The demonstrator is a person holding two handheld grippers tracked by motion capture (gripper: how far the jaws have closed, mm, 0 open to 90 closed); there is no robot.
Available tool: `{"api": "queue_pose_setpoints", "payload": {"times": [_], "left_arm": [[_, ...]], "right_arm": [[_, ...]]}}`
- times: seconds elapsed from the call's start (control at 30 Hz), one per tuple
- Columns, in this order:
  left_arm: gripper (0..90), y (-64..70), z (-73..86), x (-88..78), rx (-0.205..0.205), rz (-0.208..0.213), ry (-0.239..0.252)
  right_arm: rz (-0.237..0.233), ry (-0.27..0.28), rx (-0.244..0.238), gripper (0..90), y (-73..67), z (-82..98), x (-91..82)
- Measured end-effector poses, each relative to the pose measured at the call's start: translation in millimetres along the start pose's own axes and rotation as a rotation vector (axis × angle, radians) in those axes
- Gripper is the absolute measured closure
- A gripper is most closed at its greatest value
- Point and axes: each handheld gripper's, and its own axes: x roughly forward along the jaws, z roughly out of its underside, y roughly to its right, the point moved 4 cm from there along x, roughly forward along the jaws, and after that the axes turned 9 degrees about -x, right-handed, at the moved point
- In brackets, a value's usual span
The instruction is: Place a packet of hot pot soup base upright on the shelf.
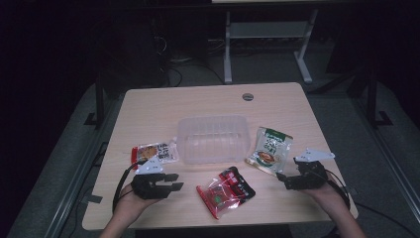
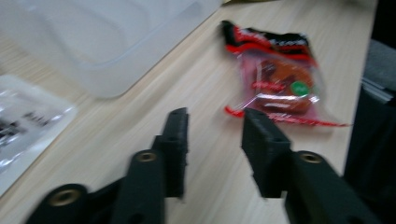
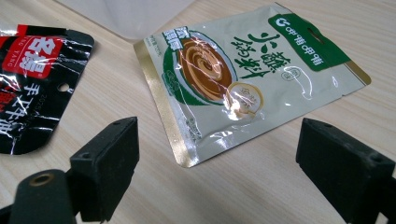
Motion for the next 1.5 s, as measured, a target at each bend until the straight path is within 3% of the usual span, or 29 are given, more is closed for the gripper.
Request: {"api": "queue_pose_setpoints", "payload": {"times": [0.17, 0.33, 0.7, 0.77, 0.97, 1.23, 1.3, 1.5], "left_arm": [[89.4, 14.3, -6.3, 9.7, -0.003, 0.049, -0.003], [89.8, 28.5, -13.1, 23.3, -0.007, 0.110, -0.014], [89.8, 56.4, -21.3, 54.7, 0.058, 0.180, -0.047], [89.8, 67.2, -22.6, 65.4, 0.061, 0.206, -0.061], [89.8, 85.7, -17.3, 87.7, 0.099, 0.234, -0.106], [89.8, 93.5, -4.1, 99.6, 0.117, 0.222, -0.171], [89.8, 90.8, -0.3, 101.3, 0.130, 0.207, -0.202], [89.8, 82.5, -0.4, 97.2, 0.116, 0.178, -0.213]], "right_arm": [[-0.008, 0.003, 0.009, 12.8, 0.4, -1.3, 1.5], [-0.012, 0.002, 0.002, 12.8, -1.0, -2.1, 1.5], [-0.020, -0.003, -0.012, 12.8, -6.3, -4.4, 3.6], [-0.019, -0.005, -0.013, 12.8, -6.6, -4.1, 4.3], [-0.020, -0.008, -0.014, 12.8, -6.2, -3.1, 4.5], [-0.023, -0.005, -0.012, 12.8, -6.4, -3.2, 5.3], [-0.020, -0.004, -0.011, 12.8, -5.7, -2.8, 5.4], [-0.016, -0.003, -0.011, 12.8, -4.1, -2.0, 4.4]]}}
